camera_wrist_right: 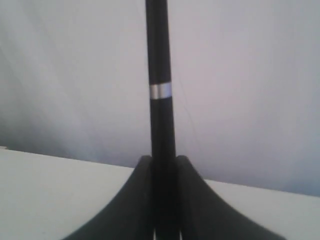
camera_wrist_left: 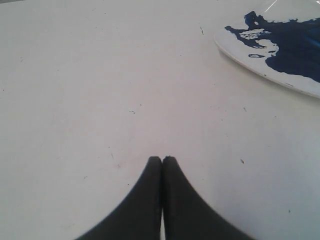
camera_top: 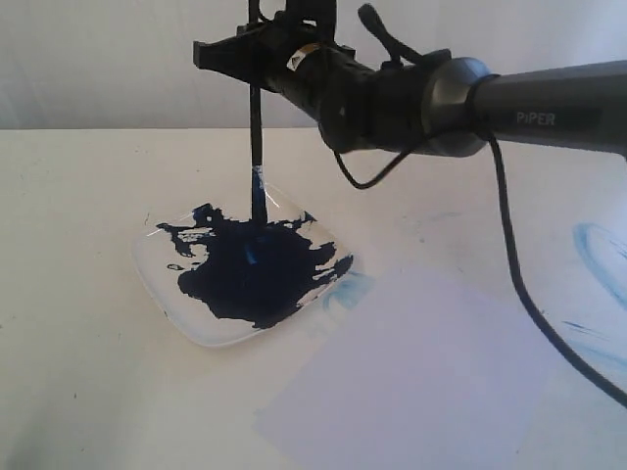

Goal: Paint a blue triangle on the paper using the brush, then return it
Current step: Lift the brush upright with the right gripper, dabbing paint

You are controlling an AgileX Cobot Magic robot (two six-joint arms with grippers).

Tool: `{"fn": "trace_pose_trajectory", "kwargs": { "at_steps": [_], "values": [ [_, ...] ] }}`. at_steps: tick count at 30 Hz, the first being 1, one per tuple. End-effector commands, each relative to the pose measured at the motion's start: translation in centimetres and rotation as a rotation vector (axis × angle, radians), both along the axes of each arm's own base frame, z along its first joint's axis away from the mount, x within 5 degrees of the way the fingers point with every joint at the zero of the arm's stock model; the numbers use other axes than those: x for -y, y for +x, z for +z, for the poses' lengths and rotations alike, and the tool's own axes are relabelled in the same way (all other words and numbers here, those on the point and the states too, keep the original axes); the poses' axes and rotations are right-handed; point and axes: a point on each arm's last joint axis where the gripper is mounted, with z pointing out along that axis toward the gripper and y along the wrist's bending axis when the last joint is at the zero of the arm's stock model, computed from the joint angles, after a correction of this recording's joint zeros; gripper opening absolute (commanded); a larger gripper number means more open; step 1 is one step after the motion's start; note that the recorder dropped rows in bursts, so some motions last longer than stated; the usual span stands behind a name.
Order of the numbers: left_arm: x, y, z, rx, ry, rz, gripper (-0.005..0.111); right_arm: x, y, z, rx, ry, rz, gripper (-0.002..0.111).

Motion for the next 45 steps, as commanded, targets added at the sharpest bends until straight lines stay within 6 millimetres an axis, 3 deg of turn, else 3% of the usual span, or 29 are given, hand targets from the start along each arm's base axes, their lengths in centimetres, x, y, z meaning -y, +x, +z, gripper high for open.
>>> {"fn": "trace_pose_trajectory", "kwargs": {
  "at_steps": [1, 8, 15, 30, 35, 45],
  "values": [
    [0.0, 0.0, 0.0, 0.004, -0.006, -0.005, 0.0, 0.4, -1.6, 0.8, 0.143, 0.133, 0.273, 0.0],
    [0.0, 0.0, 0.0, 0.004, -0.006, -0.005, 0.0, 4.3, -2.4, -0.2, 0.299, 0.294, 0.58, 0.0],
    [0.0, 0.0, 0.0, 0.004, -0.006, -0.005, 0.0, 5.0, -2.9, -1.7, 0.345, 0.082, 0.757, 0.0],
    [0.0, 0.0, 0.0, 0.004, -0.006, -0.005, 0.0, 5.0, -2.7, -1.9, 0.448, 0.04, 0.723, 0.0],
    [0.0, 0.0, 0.0, 0.004, -0.006, -0.005, 0.0, 5.1, -2.4, -1.7, 0.45, 0.126, 0.684, 0.0],
    [0.0, 0.0, 0.0, 0.004, -0.006, -0.005, 0.0, 4.7, -1.2, -5.1, 0.355, 0.144, 0.649, 0.0]
  ]
}}
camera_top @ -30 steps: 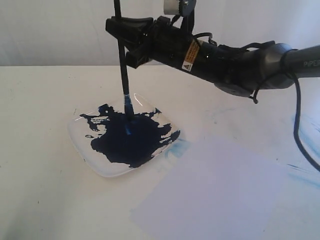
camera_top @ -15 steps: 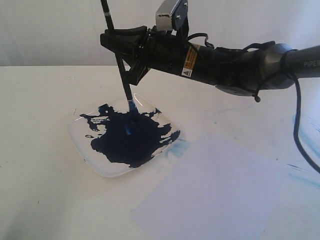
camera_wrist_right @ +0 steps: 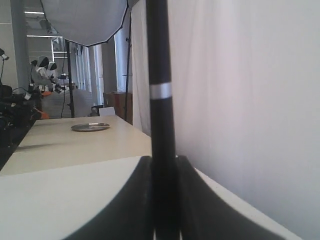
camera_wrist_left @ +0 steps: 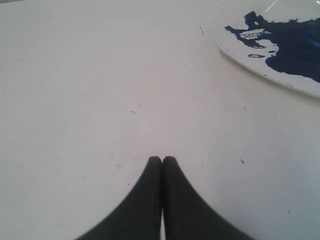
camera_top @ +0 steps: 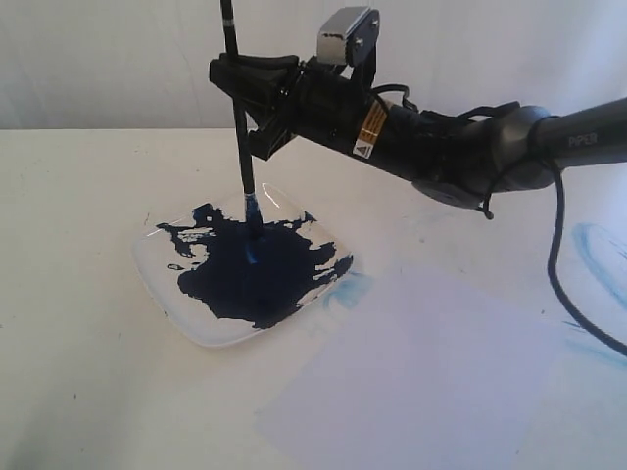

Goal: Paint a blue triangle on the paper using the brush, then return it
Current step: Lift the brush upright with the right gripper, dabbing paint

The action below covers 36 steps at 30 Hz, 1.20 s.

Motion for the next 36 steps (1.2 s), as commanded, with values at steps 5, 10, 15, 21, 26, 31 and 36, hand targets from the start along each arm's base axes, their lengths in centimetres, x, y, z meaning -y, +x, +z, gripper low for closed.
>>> {"fn": "trace_pose_trajectory", "kwargs": {
  "at_steps": [5, 10, 15, 21, 26, 31, 36],
  "values": [
    [0.0, 0.0, 0.0, 0.004, -0.006, -0.005, 0.0, 0.0, 0.6, -2.5, -0.047, -0.013, -0.006, 0.0],
    [0.0, 0.0, 0.0, 0.004, -0.006, -0.005, 0.0, -0.1, 0.8, -3.4, -0.067, -0.022, -0.009, 0.0],
    [0.0, 0.0, 0.0, 0.004, -0.006, -0.005, 0.0, -0.2, 1.0, -4.5, -0.089, -0.032, -0.012, 0.0],
    [0.0, 0.0, 0.0, 0.004, -0.006, -0.005, 0.0, -0.1, 1.2, -4.6, -0.101, -0.02, -0.027, 0.0],
    [0.0, 0.0, 0.0, 0.004, -0.006, -0.005, 0.0, -0.1, 1.3, -4.5, -0.105, -0.014, -0.034, 0.0],
    [0.0, 0.0, 0.0, 0.004, -0.006, -0.005, 0.0, 0.1, 1.3, -3.5, -0.118, 0.02, -0.045, 0.0],
    [0.0, 0.0, 0.0, 0.004, -0.006, -0.005, 0.0, 0.2, 1.1, -1.8, -0.095, 0.046, -0.046, 0.0]
  ]
}}
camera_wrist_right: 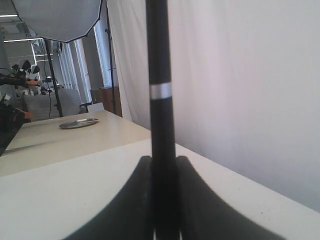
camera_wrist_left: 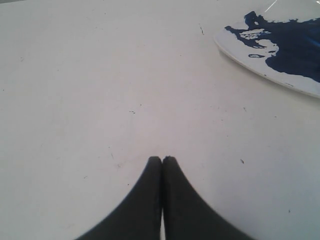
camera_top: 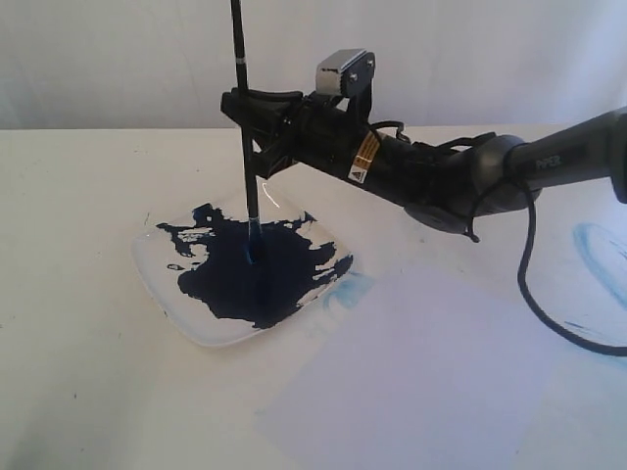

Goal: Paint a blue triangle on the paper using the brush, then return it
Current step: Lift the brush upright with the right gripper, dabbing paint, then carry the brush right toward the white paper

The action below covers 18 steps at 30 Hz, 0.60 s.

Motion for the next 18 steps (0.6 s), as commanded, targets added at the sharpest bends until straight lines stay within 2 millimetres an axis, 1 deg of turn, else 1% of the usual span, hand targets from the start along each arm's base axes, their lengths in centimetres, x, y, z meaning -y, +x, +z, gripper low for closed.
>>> {"fn": "trace_pose_trajectory", "kwargs": {
  "at_steps": [1, 8, 12, 18],
  "values": [
    [0.0, 0.0, 0.0, 0.004, -0.006, -0.005, 0.0, 0.6, -0.2, 2.2, 0.03, 0.048, -0.006, 0.0],
    [0.0, 0.0, 0.0, 0.004, -0.006, -0.005, 0.0, 0.8, -1.0, 4.2, 0.031, 0.054, 0.047, 0.0],
    [0.0, 0.0, 0.0, 0.004, -0.006, -0.005, 0.0, 1.1, -1.4, 5.1, 0.077, 0.026, 0.074, 0.0],
    [0.0, 0.0, 0.0, 0.004, -0.006, -0.005, 0.0, 2.2, -3.1, 8.5, 0.151, 0.023, 0.107, 0.0]
  ]
}}
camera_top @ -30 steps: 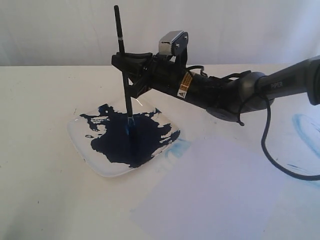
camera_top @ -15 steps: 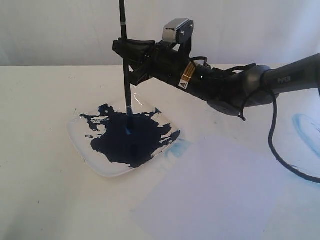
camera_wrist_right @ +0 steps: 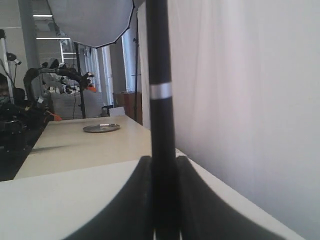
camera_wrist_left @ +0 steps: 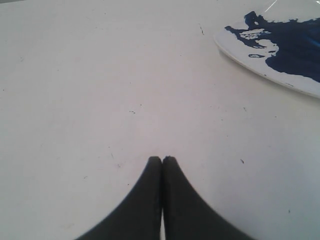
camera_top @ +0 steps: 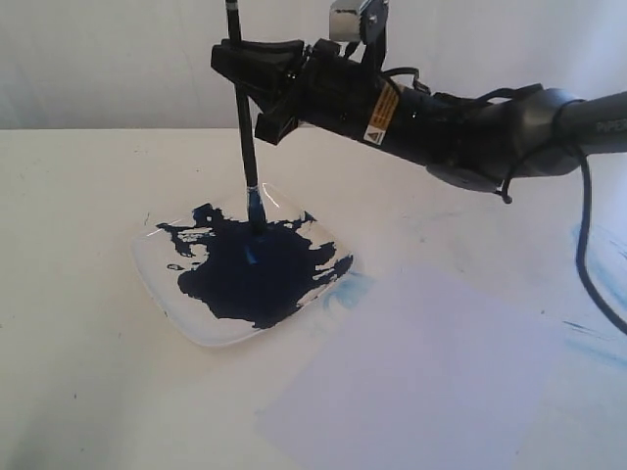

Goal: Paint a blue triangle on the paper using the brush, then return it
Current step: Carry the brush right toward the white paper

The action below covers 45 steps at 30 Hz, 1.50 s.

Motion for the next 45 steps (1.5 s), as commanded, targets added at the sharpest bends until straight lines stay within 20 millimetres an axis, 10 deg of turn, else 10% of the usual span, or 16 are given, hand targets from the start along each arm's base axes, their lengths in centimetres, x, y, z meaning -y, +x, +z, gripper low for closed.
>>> {"fn": "trace_pose_trajectory", "kwargs": {
  "at_steps": [1, 9, 19, 29, 45],
  "values": [
    [0.0, 0.0, 0.0, 0.004, -0.006, -0.005, 0.0, 1.5, -1.7, 3.5, 0.056, 0.026, 0.023, 0.0],
    [0.0, 0.0, 0.0, 0.004, -0.006, -0.005, 0.0, 8.1, -6.8, 8.4, 0.04, 0.063, -0.038, 0.0],
    [0.0, 0.0, 0.0, 0.02, 0.101, -0.046, 0.0, 17.6, -14.5, 8.0, -0.013, 0.05, -0.296, 0.0],
    [0.0, 0.2, 0.5, 0.088, 0.244, -0.092, 0.0, 19.0, -15.6, 7.7, -0.122, -0.004, -0.493, 0.0],
    [-0.6, 0.4, 5.5, 0.612, -0.23, 0.085, 0.0, 20.5, -13.7, 6.6, -0.431, 0.078, -0.691, 0.0]
  ]
}}
